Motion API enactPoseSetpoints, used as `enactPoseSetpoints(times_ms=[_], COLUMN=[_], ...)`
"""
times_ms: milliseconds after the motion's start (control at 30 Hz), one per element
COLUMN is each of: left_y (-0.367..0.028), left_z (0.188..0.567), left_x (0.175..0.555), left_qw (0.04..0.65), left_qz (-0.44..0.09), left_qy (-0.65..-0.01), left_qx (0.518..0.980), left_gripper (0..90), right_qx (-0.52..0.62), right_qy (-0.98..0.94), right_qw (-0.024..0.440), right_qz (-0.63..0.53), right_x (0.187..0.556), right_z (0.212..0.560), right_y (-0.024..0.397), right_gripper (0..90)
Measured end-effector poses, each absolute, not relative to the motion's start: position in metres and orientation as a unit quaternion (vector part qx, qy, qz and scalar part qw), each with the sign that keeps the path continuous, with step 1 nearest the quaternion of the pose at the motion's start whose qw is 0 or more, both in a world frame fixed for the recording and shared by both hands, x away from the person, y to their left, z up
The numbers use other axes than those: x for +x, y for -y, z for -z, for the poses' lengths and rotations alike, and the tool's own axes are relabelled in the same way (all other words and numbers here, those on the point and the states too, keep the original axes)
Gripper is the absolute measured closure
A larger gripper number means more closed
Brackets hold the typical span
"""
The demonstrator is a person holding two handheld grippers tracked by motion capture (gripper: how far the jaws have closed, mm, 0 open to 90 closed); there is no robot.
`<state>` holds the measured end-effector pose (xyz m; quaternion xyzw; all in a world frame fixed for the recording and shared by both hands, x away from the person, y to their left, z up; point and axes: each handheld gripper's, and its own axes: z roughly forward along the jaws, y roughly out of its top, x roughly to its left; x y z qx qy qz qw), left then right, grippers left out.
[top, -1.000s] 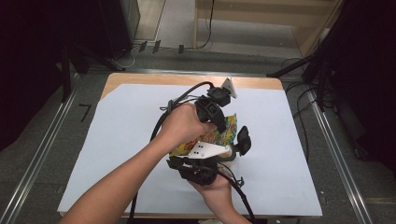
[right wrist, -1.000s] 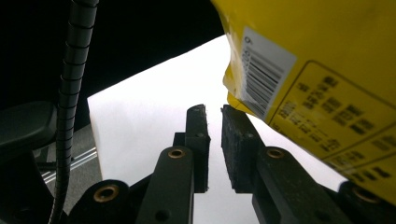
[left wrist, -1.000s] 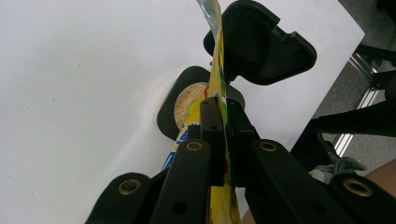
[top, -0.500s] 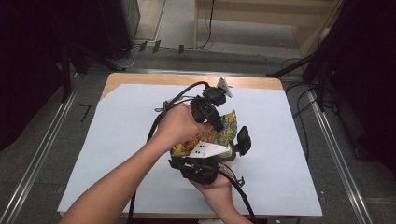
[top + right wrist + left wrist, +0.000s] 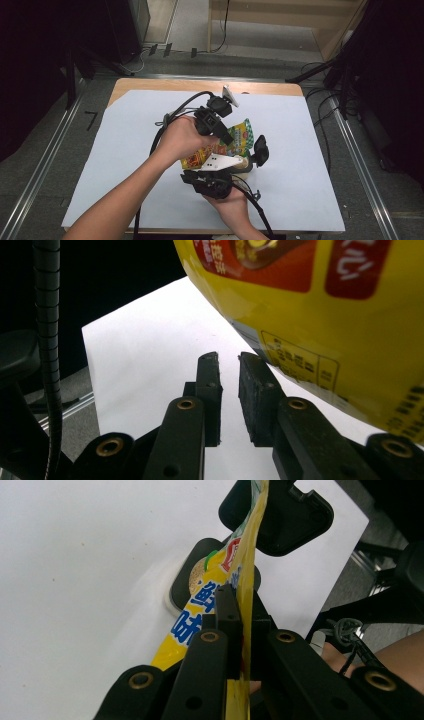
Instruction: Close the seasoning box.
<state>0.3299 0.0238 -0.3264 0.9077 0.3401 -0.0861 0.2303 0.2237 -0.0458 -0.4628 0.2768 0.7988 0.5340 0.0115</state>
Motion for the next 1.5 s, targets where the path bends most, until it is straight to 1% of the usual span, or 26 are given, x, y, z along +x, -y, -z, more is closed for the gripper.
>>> enactPoseSetpoints(times_ms=[67,133,600,1067,1267,1367,1400,1500], left_y=[-0.025,-0.033,-0.061,-0.082,-0.091,-0.097,-0.100,-0.109], left_z=[0.327,0.331,0.340,0.349,0.353,0.354,0.355,0.358], left_x=[0.330,0.330,0.326,0.324,0.321,0.320,0.321,0.321], left_qw=[0.231,0.245,0.277,0.293,0.306,0.319,0.324,0.341], left_qz=[0.088,0.098,0.107,0.111,0.108,0.108,0.109,0.109], left_qy=[-0.342,-0.348,-0.357,-0.361,-0.356,-0.355,-0.355,-0.353], left_qx=[0.907,0.900,0.886,0.878,0.876,0.872,0.870,0.865], left_gripper=[90.0,90.0,90.0,90.0,90.0,90.0,90.0,90.0], right_qx=[0.275,0.270,0.269,0.265,0.262,0.262,0.264,0.265], right_qy=[-0.799,-0.801,-0.811,-0.813,-0.816,-0.816,-0.815,-0.815], right_qw=[0.013,0.019,0.008,0.011,0.013,0.012,0.011,0.001], right_qz=[-0.535,-0.534,-0.520,-0.518,-0.515,-0.515,-0.516,-0.515], right_x=[0.223,0.223,0.221,0.220,0.220,0.221,0.222,0.224], right_z=[0.463,0.463,0.471,0.473,0.475,0.476,0.476,0.476], right_y=[0.046,0.045,0.042,0.041,0.042,0.043,0.044,0.045], right_gripper=[80.0,80.0,79.1,78.5,75.7,73.3,70.9,68.5])
